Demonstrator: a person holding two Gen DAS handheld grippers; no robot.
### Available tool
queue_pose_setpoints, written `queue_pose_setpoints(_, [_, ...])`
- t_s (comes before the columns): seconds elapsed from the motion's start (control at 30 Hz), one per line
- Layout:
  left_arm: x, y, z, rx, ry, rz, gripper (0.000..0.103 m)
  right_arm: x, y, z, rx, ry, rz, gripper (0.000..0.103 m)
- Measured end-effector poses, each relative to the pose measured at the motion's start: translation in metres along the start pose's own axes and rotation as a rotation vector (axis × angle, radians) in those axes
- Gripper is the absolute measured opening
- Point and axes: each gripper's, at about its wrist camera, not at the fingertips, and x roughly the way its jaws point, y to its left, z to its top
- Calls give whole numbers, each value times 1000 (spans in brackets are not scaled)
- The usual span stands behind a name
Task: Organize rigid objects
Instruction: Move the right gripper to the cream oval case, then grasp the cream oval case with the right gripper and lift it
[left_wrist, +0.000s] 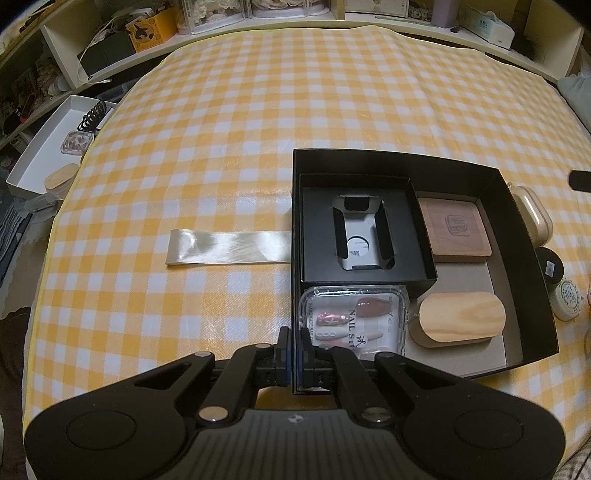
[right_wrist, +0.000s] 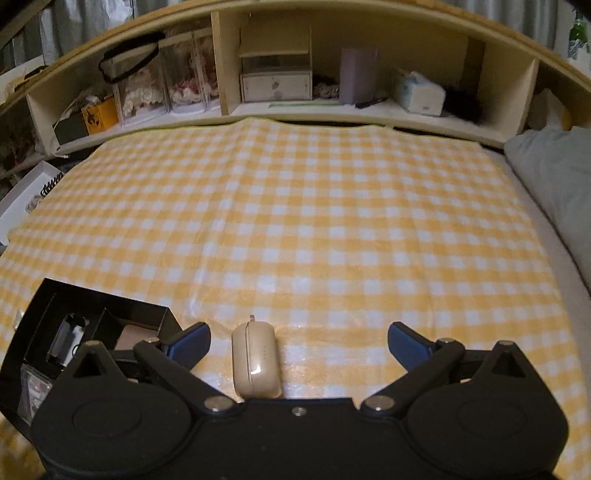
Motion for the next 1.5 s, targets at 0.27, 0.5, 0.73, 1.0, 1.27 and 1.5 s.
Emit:
queue_pose_setpoints(0.27, [5, -3, -3, 3, 6, -1, 3, 35, -3, -5, 24, 56, 110, 102])
queue_pose_setpoints(0.5, [5, -4, -3, 4, 7, 0, 3, 54, 13, -10, -55, 133, 130, 77])
queue_pose_setpoints(0.73, [6, -4, -3, 5, 7, 1, 3, 72, 20, -14, -80, 222, 133, 68])
queue_pose_setpoints(1.0, [6, -4, -3, 4, 8, 0, 3, 88, 25, -12, -95, 282, 120, 47])
queue_pose_setpoints(1.27, [6, -5, -3, 6, 7, 1, 3, 88, 27, -13, -113, 232, 100, 40])
queue_pose_setpoints(1.5, [7, -5, -3, 5, 7, 0, 3, 39, 38, 17, -132, 26, 258, 40])
